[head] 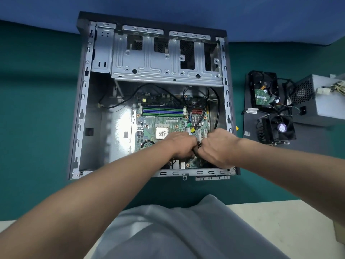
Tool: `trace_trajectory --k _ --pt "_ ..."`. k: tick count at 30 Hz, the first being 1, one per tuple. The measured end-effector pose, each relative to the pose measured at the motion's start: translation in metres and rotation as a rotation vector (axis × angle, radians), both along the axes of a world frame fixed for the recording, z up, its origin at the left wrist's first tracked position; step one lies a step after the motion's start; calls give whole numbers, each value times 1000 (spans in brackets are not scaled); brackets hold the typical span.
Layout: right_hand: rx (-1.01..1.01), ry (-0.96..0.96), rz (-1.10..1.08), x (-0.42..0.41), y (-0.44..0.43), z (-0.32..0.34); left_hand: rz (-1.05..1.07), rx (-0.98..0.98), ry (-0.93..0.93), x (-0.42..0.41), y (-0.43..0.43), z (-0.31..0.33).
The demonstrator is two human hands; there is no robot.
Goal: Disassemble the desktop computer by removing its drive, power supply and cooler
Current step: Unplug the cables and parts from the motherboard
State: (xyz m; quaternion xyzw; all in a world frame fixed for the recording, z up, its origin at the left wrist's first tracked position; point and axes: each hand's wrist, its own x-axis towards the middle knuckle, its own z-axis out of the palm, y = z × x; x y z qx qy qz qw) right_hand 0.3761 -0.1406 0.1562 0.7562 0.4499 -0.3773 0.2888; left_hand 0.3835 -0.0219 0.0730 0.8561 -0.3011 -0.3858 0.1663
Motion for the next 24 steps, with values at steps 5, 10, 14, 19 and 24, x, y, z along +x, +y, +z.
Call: trace_trajectory --k 5,10,14,19,24 --pt "-100 67 -41 1 2 -2 198 -130 178 0 20 25" --pt "-155 54 -110 0 6 -3 357 -73 -85 -30 58 39" --pt "-132 61 -226 -2 10 -2 444 -16 -378 -44 83 43" --pt "-279 137 -196 -3 19 2 483 -9 -519 -54 84 46" --pt "-387 224 -192 -1 23 0 493 -33 -528 -54 83 46"
